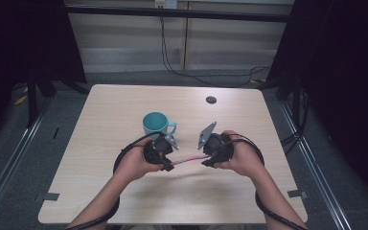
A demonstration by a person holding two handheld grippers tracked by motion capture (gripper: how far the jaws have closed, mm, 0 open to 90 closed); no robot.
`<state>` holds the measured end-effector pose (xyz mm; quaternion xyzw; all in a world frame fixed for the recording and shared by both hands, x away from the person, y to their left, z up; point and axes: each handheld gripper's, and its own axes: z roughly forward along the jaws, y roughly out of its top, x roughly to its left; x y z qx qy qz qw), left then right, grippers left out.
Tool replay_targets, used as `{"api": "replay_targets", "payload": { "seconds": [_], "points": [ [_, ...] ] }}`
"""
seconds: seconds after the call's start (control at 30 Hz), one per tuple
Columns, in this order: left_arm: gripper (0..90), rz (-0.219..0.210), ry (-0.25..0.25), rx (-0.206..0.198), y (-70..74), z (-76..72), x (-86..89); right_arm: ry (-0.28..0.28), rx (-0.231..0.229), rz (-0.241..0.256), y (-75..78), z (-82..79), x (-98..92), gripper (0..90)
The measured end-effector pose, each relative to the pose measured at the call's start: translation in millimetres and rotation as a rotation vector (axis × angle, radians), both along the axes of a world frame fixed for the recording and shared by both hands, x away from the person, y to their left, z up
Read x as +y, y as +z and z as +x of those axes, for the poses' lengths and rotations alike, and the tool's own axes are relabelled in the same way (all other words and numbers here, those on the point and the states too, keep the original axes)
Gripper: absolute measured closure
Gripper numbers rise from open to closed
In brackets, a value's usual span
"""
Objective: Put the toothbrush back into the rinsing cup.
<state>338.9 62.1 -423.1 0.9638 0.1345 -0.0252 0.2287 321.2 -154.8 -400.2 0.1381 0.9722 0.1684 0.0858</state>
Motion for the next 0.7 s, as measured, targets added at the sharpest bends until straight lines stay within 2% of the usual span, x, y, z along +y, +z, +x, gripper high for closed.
{"api": "replay_targets", "payload": {
  "seconds": [0.07, 0.1, 0.2, 0.27, 0.37, 0.57, 0.6, 0.63, 0.7],
  "points": [
    [81.3, -0.022, 0.023, 0.004, -0.3, 2.3, 3.8, -0.025, -0.017, 0.031, 2.0, 1.2, -3.7, 53.3],
    [81.3, -0.022, 0.038, -0.002, 0.0, 2.8, 5.1, -0.055, -0.023, 0.043, 3.9, 1.7, -5.6, 52.7],
    [81.3, -0.032, 0.049, -0.008, -0.4, 3.9, 8.1, -0.095, -0.03, 0.086, 7.6, 3.0, -10.6, 50.4],
    [81.3, -0.022, 0.059, -0.015, -0.4, 4.3, 9.8, -0.125, -0.043, 0.121, 9.6, 4.2, -14.8, 48.6],
    [81.3, -0.032, 0.081, -0.03, 0.3, 6.3, 12.5, -0.156, -0.05, 0.142, 10.6, 4.8, -19.2, 47.0],
    [81.3, -0.071, 0.125, -0.045, 3.8, 8.1, 15.6, -0.191, -0.032, 0.183, 8.6, 3.9, -24.8, 45.6],
    [81.3, -0.078, 0.131, -0.054, 5.1, 9.0, 17.1, -0.214, -0.016, 0.222, 6.6, 4.0, -28.0, 45.4],
    [81.3, -0.078, 0.131, -0.054, 5.1, 9.0, 17.1, -0.214, -0.016, 0.222, 6.6, 4.0, -28.0, 45.4],
    [81.3, -0.094, 0.139, -0.062, 5.8, 8.9, 18.1, -0.244, 0.0, 0.258, 4.7, 3.4, -30.2, 45.4]
  ]
}}
